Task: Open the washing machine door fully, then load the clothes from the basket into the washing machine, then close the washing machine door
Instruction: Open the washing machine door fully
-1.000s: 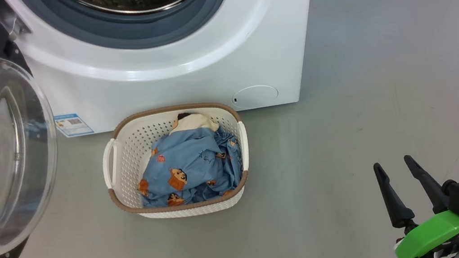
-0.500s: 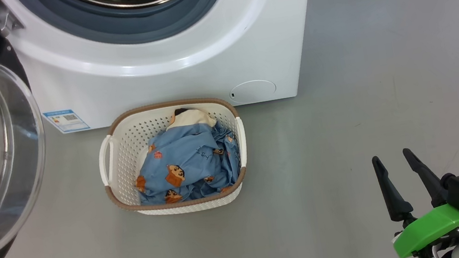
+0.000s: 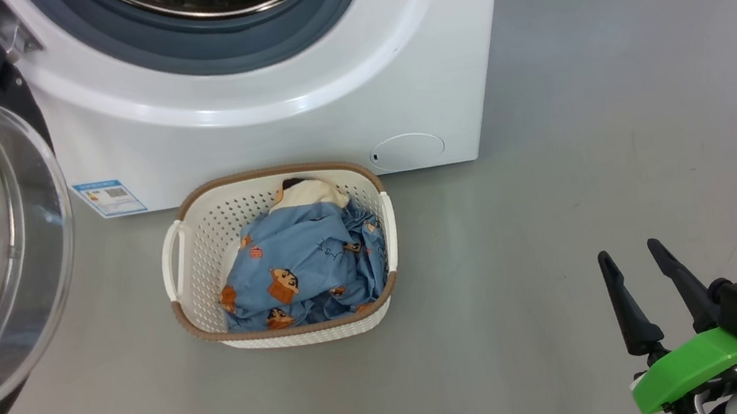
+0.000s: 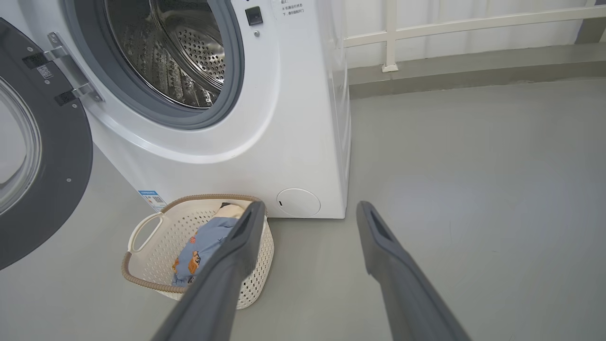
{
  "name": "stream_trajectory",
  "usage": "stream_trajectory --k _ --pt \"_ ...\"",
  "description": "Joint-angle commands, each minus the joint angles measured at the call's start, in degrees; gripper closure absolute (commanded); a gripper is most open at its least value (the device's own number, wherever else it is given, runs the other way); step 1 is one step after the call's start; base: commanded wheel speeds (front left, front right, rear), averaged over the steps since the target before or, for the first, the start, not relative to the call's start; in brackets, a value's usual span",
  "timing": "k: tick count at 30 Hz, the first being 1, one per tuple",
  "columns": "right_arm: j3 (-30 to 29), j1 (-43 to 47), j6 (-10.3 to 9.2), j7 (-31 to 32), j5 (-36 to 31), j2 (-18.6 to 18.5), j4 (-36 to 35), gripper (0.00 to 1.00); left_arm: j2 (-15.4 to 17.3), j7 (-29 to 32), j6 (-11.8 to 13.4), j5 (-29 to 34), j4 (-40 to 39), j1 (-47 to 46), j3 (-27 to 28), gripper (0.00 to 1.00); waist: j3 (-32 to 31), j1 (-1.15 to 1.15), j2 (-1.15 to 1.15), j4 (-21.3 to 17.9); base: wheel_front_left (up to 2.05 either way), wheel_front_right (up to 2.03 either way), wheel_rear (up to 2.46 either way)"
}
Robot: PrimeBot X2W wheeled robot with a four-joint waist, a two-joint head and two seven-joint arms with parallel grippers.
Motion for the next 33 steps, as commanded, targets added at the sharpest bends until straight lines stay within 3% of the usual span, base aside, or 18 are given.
stream_trajectory --k 1,19,22,24,26,27,33 --pt "1.4 -1.2 0.17 -0.7 0.5 -0.1 -1.1 0.00 2.3 -0.3 -0.2 0.8 -2.3 -0.1 0.8 1.00 -0.3 0.00 0.00 0.2 0.00 0.00 0.00" --pt "2.1 -0.5 0.17 -0.7 1.8 -0.1 -0.5 0.00 0.1 -0.3 -0.6 -3.1 -12.3 8.8 -10.9 1.00 -3.0 0.00 0.00 0.1 0.00 0.00 0.00" --pt "2.1 -0.4 0.17 -0.7 2.0 -0.1 -0.6 0.00 0.1 -0.3 0.3 -4.6 -15.0 11.3 -14.7 0.58 -3.3 0.00 0.00 -0.1 0.00 0.00 0.00" --pt "2.1 -0.4 0.17 -0.7 2.1 -0.1 -0.6 0.00 0.1 -0.3 1.6 -5.4 -17.0 13.1 -17.5 0.44 -3.4 0.00 0.00 -0.3 0.00 0.00 0.00" --pt "2.1 -0.3 0.17 -0.7 2.2 -0.1 -0.7 0.00 0.1 -0.3 2.9 -6.1 -18.7 14.8 -20.1 0.07 -3.6 0.00 0.00 -0.6 0.00 0.00 0.00" --pt "2.1 -0.3 0.17 -0.7 2.3 -0.1 -0.7 0.00 0.0 -0.3 3.6 -6.5 -19.6 15.6 -21.3 0.00 -3.7 0.00 0.00 -0.7 0.00 0.00 0.00" --pt "2.3 -0.1 0.17 -0.7 2.5 -0.1 -1.1 0.00 0.0 -0.3 6.1 -6.8 -24.4 19.6 -27.8 0.00 -4.3 0.00 0.00 -1.7 0.00 0.00 0.00"
